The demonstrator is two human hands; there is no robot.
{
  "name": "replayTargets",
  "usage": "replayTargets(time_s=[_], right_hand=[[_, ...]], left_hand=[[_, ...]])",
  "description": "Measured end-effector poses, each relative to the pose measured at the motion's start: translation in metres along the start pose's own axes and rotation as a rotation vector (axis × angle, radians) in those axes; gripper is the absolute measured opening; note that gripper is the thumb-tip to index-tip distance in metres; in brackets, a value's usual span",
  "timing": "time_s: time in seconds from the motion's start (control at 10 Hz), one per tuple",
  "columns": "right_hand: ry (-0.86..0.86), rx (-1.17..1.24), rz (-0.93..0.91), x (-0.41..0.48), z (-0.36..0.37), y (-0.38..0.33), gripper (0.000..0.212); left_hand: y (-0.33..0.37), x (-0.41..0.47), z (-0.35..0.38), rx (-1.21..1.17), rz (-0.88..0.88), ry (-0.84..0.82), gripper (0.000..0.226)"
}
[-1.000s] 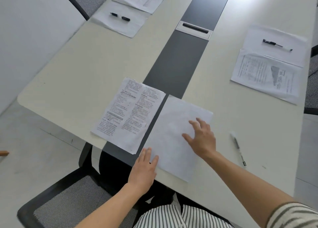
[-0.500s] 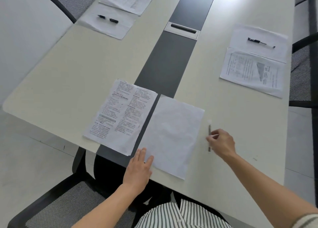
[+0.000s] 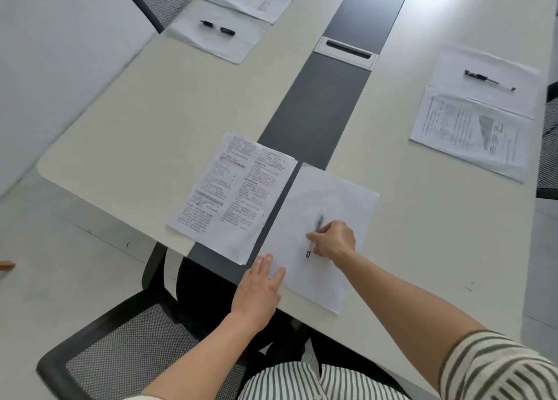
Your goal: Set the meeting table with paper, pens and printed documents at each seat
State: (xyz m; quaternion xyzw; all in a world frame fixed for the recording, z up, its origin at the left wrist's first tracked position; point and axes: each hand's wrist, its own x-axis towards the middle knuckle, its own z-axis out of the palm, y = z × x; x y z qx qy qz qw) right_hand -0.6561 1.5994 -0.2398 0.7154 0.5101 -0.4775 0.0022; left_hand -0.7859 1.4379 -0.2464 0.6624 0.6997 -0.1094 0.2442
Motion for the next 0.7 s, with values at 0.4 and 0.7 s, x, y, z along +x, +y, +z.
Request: replayTargets(time_s=[0.4,0.7], right_hand=[[0.100,-0.646,-0.296,-0.017,-0.008,0.054,0.082],[0.152,-0.543,-0.367,-0.031,-0.026,0.044,0.070]], left_hand=[[-0.010,-0.002,-0.003,0.012,0.025,-0.004,0.061],[-0.005,-0.009,-0.018,-0.124,-0.019,0.068,0.052]])
